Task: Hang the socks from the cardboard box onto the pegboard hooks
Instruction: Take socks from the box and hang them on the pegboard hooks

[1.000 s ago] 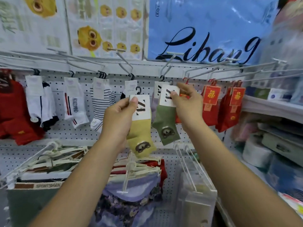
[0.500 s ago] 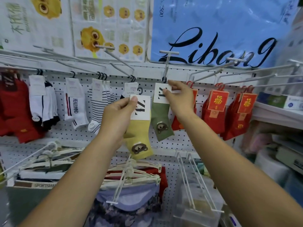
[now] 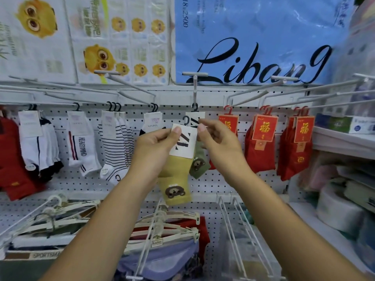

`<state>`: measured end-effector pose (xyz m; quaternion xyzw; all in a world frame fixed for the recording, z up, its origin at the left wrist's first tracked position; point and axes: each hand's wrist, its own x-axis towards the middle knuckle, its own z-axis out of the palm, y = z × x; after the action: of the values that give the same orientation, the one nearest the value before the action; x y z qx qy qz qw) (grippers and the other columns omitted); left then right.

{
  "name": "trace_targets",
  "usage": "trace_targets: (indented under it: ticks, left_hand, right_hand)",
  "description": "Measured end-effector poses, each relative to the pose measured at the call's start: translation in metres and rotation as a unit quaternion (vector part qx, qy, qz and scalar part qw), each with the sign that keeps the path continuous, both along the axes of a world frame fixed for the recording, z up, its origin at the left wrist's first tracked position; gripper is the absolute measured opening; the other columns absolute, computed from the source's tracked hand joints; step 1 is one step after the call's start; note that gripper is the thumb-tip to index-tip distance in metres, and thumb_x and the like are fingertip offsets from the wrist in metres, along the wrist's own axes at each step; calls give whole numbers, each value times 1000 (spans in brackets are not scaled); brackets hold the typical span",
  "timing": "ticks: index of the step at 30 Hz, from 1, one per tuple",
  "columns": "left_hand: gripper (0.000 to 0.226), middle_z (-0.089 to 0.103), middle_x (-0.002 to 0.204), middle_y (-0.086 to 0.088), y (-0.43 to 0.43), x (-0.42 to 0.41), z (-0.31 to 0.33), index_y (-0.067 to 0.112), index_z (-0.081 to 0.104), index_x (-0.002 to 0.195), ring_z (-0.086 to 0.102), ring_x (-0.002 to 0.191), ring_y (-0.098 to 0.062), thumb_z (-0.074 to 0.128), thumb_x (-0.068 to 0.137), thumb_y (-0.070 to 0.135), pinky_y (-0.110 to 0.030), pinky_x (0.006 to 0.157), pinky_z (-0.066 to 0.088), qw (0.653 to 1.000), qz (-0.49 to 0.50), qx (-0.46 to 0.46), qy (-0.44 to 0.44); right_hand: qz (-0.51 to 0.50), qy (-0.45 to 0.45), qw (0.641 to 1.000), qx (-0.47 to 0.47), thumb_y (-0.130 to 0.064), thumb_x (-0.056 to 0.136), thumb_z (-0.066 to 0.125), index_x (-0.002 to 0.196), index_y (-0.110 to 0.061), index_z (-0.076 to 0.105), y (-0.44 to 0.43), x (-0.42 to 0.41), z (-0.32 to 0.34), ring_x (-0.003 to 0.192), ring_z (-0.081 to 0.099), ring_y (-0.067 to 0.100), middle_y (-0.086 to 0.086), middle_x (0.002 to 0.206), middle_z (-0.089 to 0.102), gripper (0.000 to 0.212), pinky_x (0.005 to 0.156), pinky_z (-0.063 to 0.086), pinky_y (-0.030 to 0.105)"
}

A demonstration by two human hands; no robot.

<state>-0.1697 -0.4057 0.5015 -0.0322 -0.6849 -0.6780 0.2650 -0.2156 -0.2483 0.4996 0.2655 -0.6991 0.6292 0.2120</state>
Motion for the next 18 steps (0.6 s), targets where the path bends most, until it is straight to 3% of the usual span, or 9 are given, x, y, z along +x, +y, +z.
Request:
trace_targets:
  ticks: [3,6,8,11,13,18]
  left_hand:
    - [25,80,102,3,6,1,0,23,80,106,75,102,-19,71,92,42,-48,99,55,999,-28,-18,-3]
    - [18,80,93,5,8,2,4,23,79,99,76,89,-14,67,96,36,-41,85,61,1000,-9,-28,9]
    - [20,78,95,7,1,-1,7,21,74,105,74,89,-9,70,94,37,-37,87,60,997,69,-20,31]
    - [53,66,121,8,-17,-9,15,18,57,131,64,113,-11,74,89,45,-35,103,51,984,169,-15,46]
    - [65,57,132,8,-27,-16,21,18,48,141,55,123,-10,74,88,46,-31,107,44,978,197,-39,60]
    - [51,60,139,5,-39,-30,31,23,59,135,53,131,-9,75,90,39,-25,109,38,976,174,-82,98]
  right_hand:
    - [28,11,999,16,-20,97,65,120,-25,65,1,4,-4,100,66,24,3,99,67,24,91,56,47]
    - [2,22,1000,14,-14,97,64,115,-29,66,4,-1,2,98,66,23,7,104,69,24,90,56,45]
    - [-32,30,999,14,-17,98,63,115,-32,66,8,-8,9,94,65,17,3,100,67,23,89,57,37]
    - [-70,57,995,32,-19,100,61,123,-27,65,13,-21,26,80,57,3,0,95,61,25,74,51,13]
    - [-82,70,993,55,-19,100,60,127,-24,63,12,-27,36,77,54,-2,-3,94,59,28,69,47,7]
    - [-85,101,986,97,-16,101,58,136,-21,60,2,-39,44,72,51,-18,-11,95,54,36,69,42,0]
